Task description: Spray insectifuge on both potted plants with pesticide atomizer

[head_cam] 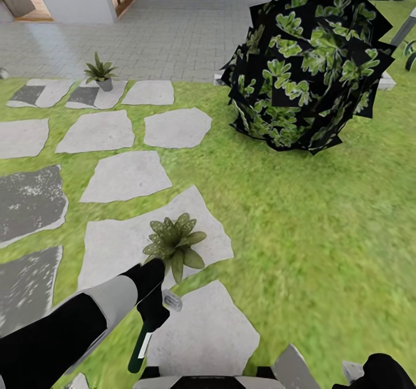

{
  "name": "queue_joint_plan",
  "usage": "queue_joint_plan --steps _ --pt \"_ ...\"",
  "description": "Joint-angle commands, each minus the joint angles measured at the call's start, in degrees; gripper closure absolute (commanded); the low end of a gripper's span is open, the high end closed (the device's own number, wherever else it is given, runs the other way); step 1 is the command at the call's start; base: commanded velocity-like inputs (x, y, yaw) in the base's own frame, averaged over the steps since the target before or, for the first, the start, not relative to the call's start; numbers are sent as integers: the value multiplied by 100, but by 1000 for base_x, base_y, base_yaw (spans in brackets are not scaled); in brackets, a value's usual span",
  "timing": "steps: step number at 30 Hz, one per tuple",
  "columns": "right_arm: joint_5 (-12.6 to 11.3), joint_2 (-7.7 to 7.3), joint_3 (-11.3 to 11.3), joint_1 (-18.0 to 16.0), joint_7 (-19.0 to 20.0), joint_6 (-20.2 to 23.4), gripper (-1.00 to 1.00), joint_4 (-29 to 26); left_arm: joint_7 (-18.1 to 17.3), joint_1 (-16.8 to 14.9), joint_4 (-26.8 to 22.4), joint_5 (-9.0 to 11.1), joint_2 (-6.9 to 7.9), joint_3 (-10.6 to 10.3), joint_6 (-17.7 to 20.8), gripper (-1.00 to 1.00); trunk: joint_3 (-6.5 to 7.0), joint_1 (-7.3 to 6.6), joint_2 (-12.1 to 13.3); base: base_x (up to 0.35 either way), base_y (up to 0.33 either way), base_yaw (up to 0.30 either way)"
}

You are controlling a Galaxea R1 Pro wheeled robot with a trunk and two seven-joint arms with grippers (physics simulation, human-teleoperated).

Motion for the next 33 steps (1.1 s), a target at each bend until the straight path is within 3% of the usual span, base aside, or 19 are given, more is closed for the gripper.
queue_joint_plan --steps 1,13,23,26,29,33 --pt "52 0 -6 -2 59 14 -100 -6 -52 -3 -4 -61 0 8 16 100 -11 0 -3 0 -1 189" --pt "52 -3 -6 -2 61 14 -100 -6 -59 -3 -4 -61 0 28 16 100 -98 0 -3 0 0 189" --pt "52 2 -6 1 59 14 -100 -6 -35 -3 -26 -62 -8 1275 16 100 -171 0 -3 0 0 188" --pt "52 4 -6 0 59 14 -100 -6 -34 -3 -30 -65 5 1781 16 100 -193 0 -3 0 0 188" --pt "52 5 -6 -1 59 14 -100 -6 -33 -3 -31 -67 31 1982 16 100 -214 0 -3 0 0 188" --pt "52 5 -6 -1 59 14 -100 -6 -21 -6 -25 -72 43 2026 16 100 -243 0 -3 0 0 188"
